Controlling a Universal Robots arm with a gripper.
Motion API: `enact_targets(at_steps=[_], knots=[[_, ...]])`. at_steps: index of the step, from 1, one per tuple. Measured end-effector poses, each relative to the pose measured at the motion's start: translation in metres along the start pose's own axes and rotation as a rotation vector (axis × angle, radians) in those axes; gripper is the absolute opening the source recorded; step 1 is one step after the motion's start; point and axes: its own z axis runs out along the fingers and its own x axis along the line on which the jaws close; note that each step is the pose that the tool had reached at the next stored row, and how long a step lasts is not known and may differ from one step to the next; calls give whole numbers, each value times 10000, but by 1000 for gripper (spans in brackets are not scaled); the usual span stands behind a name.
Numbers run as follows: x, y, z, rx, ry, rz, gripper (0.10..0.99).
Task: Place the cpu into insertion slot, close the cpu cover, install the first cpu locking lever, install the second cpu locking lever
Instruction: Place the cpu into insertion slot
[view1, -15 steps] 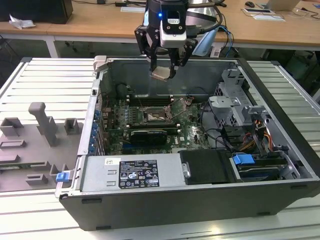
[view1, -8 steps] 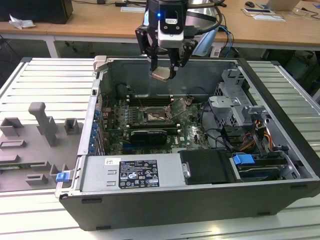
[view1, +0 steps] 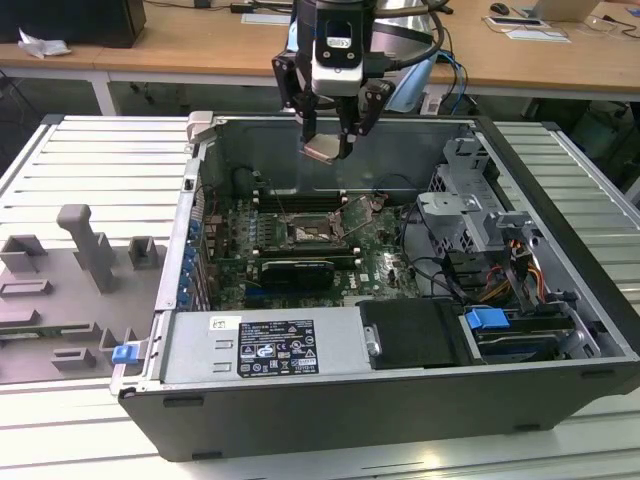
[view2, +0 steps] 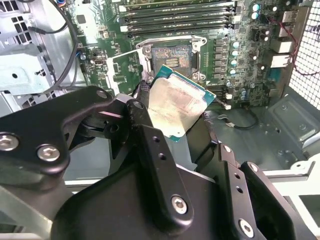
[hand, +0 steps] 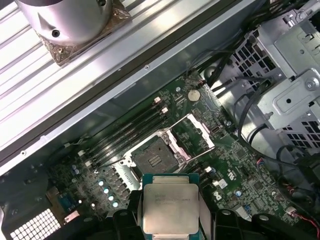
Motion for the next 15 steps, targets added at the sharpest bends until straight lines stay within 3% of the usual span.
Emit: enact_targets(at_steps=[15], knots=[[0,0,7,43,-116,1123,541]])
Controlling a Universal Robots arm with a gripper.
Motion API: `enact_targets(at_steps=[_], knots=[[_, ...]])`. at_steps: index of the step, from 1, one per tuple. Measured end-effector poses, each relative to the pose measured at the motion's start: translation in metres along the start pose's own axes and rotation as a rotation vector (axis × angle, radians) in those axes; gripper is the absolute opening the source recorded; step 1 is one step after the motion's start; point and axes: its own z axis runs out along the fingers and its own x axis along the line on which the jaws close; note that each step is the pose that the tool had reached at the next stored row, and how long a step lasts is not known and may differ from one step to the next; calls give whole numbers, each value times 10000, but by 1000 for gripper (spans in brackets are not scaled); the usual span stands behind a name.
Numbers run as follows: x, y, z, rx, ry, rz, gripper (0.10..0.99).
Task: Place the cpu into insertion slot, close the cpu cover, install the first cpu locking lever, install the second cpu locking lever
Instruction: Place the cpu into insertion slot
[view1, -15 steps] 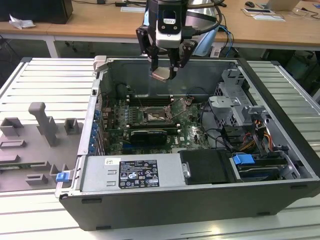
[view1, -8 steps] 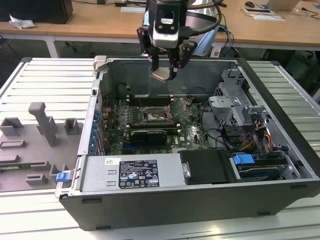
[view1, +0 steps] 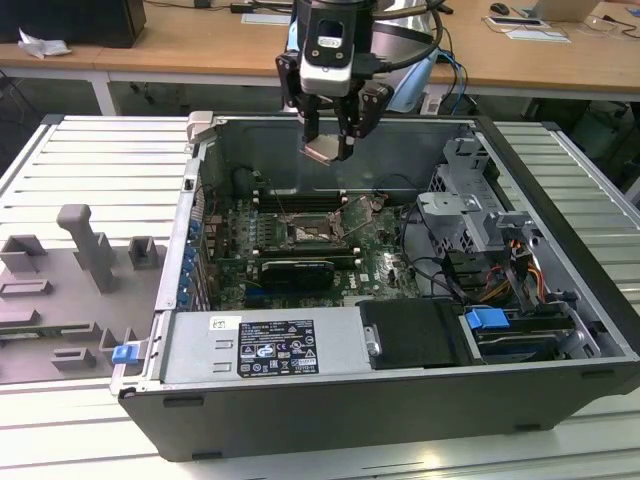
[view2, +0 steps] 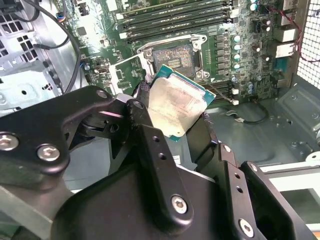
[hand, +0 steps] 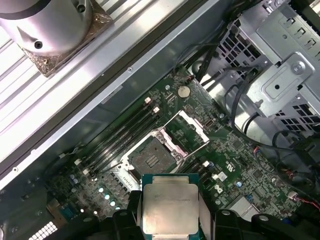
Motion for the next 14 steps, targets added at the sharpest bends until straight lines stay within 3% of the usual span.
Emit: enact_targets(at_steps=[9,14], knots=[[0,0,5,30,-81,796,541],[0,-1,12,52,-157,1651,541]])
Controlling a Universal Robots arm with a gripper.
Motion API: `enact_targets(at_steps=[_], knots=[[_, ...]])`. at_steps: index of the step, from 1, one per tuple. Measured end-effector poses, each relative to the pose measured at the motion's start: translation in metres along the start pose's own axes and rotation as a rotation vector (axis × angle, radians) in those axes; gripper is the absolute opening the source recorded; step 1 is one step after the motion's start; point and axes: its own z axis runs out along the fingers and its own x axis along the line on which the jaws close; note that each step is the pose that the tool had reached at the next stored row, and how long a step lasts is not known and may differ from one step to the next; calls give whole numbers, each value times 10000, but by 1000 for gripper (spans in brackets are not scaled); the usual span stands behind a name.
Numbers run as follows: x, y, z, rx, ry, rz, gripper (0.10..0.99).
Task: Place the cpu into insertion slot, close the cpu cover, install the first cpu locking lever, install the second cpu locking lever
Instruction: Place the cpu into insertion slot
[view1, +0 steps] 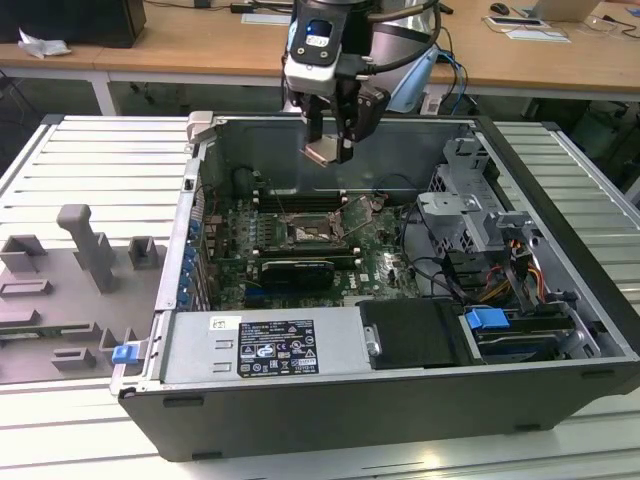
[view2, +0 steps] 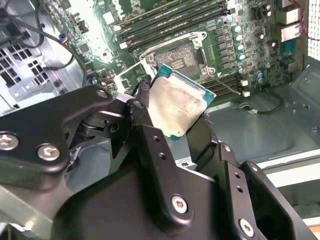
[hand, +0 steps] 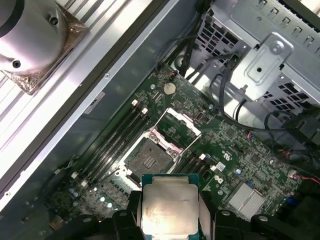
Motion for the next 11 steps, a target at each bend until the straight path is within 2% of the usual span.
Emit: enact_targets(at_steps=[11], knots=[[0,-1,10,49,-138,1323,541]])
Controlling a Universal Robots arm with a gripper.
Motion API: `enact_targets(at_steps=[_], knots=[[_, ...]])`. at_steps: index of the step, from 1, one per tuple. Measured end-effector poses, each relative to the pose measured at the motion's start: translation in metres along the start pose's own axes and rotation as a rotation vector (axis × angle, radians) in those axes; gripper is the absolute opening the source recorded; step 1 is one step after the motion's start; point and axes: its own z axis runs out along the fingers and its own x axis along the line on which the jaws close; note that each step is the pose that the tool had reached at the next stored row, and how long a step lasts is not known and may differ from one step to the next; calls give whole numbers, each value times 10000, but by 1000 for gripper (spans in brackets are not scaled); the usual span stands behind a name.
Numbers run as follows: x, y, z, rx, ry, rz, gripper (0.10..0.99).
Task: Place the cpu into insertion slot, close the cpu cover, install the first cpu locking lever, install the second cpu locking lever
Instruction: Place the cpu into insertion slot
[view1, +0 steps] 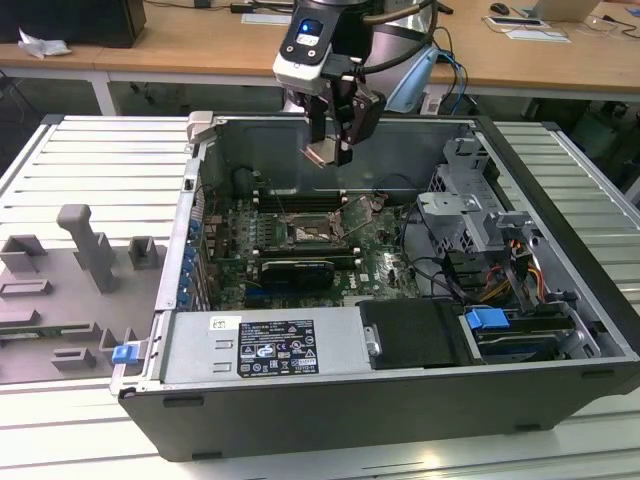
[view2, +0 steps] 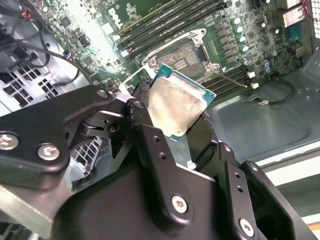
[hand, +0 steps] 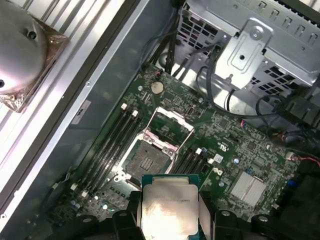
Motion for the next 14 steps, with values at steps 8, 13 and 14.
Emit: enact_targets(at_steps=[8,13,14], knots=[[0,0,7,60,-147,1138,541],[0,0,10,86,-211,1703,541],[0,-1,11,94,-232,1885,541]])
